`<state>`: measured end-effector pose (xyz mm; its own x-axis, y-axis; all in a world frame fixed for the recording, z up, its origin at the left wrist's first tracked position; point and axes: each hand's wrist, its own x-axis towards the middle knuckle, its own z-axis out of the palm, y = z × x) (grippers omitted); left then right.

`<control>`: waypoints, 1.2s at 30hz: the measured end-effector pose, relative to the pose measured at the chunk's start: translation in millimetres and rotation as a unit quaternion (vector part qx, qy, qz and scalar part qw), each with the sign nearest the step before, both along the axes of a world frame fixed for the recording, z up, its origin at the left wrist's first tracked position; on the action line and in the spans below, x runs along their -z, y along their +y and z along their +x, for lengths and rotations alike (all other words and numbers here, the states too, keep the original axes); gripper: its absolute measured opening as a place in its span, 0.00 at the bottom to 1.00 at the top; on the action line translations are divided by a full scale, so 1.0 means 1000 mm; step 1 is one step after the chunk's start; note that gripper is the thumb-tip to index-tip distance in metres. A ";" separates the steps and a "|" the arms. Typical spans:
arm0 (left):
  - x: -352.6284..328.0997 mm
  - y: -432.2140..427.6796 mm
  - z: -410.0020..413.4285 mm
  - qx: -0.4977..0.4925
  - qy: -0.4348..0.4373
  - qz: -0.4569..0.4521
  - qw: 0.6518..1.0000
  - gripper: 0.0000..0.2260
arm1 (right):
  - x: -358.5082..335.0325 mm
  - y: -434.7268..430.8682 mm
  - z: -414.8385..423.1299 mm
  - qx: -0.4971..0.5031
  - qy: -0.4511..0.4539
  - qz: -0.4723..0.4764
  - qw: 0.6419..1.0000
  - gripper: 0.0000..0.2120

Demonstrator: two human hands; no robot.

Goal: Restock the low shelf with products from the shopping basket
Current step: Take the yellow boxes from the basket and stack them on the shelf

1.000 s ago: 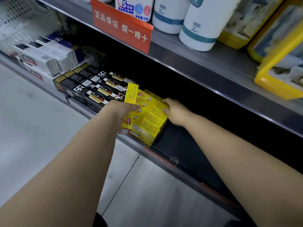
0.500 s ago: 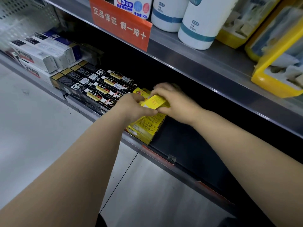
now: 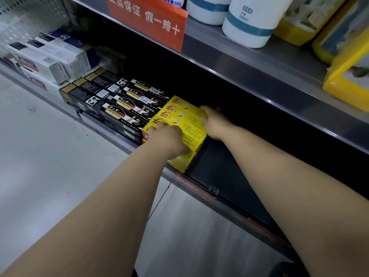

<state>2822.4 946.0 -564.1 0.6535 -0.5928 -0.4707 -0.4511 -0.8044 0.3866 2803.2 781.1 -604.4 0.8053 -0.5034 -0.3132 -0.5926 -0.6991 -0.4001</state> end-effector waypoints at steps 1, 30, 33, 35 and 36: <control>0.001 0.000 0.001 0.003 -0.002 0.003 1.000 0.25 | 0.003 0.000 0.001 -0.002 0.017 0.008 1.000 0.22; -0.100 -0.057 -0.240 0.413 0.039 -0.322 0.851 0.14 | -0.141 0.012 -0.440 0.263 -0.217 0.105 0.934 0.10; -0.104 -0.063 -0.273 0.487 0.043 -0.319 0.812 0.15 | -0.099 -0.004 -0.492 0.307 -0.083 0.028 0.948 0.08; -0.103 -0.067 -0.293 0.534 0.035 -0.301 0.789 0.15 | -0.069 -0.013 -0.519 0.324 0.043 0.030 0.944 0.19; -0.102 -0.068 -0.301 0.552 0.030 -0.287 0.782 0.15 | -0.055 -0.016 -0.529 0.317 0.094 0.029 0.943 0.26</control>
<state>2521.8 877.8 -462.5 -0.4198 -0.9049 0.0698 -0.7154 0.3772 0.5881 2274.4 764.6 -549.5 0.2765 -0.8423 -0.4626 -0.9482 -0.1610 -0.2737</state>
